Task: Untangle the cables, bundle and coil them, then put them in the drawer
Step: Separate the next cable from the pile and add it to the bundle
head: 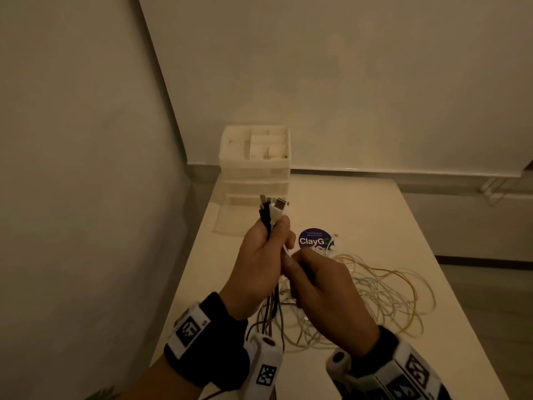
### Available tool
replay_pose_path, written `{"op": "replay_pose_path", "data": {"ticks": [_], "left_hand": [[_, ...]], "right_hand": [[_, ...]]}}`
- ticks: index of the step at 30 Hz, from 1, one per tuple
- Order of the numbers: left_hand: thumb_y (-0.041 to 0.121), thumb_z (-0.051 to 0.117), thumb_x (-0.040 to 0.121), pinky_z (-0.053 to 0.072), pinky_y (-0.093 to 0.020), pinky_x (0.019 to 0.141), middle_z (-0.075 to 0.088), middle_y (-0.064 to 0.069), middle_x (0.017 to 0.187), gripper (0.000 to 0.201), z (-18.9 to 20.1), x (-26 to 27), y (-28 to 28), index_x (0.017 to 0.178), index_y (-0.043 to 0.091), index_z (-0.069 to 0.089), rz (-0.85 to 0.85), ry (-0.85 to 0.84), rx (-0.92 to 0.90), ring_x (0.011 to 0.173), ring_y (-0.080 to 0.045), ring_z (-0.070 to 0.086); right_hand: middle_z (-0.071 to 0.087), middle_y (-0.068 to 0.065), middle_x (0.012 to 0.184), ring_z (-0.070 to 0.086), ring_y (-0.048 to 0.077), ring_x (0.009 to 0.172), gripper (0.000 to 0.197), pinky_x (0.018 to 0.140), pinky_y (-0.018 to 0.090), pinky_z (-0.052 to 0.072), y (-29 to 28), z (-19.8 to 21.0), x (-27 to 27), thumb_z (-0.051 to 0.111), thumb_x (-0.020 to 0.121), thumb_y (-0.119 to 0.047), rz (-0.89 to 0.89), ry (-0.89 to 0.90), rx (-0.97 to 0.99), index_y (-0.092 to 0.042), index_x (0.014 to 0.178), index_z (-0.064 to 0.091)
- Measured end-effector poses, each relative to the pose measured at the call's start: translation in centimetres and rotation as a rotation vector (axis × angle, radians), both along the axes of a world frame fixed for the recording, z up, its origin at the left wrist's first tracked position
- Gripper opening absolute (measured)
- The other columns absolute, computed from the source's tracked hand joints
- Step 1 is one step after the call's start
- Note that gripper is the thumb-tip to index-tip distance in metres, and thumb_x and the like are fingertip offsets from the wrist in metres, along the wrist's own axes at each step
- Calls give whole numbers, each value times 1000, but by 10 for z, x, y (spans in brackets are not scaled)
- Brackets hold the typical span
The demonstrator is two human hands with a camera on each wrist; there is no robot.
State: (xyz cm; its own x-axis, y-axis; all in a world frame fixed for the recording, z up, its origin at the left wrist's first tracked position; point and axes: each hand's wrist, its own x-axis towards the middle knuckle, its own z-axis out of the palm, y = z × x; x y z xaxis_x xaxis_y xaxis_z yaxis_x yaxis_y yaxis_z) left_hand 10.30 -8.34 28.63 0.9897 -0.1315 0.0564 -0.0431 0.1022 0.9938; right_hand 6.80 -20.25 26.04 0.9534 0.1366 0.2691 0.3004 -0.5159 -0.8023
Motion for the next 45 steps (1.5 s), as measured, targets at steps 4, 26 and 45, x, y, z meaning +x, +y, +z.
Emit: {"op": "replay_pose_path", "data": {"ticks": [4,26,45], "left_hand": [[29,37,101,44,-31,58,39,5,61,28,5,9,13,79,12,42,35,-28,-144,55,-9,36],[22,57,96,33,-17,42,44,13,47,28,34,3,38,68,25,52,-34,-203,213,39,-2,38],[25,57,94,37,-9,53,58,23,57,9,11,36,-23,86,28,60,193,-406,306,52,5,50]], "right_hand": [[54,0,63,52,17,59,36,58,37,44,-10,-32,-2,36,96,-48,102,-35,-71,-21,77,48],[59,5,75,46,11,61,12,58,25,35,-74,-75,74,46,99,-23,218,214,-318,-20,87,46],[54,7,74,48,17,66,21,63,25,41,-77,-37,76,42,102,-18,160,87,4,-8,85,50]]}}
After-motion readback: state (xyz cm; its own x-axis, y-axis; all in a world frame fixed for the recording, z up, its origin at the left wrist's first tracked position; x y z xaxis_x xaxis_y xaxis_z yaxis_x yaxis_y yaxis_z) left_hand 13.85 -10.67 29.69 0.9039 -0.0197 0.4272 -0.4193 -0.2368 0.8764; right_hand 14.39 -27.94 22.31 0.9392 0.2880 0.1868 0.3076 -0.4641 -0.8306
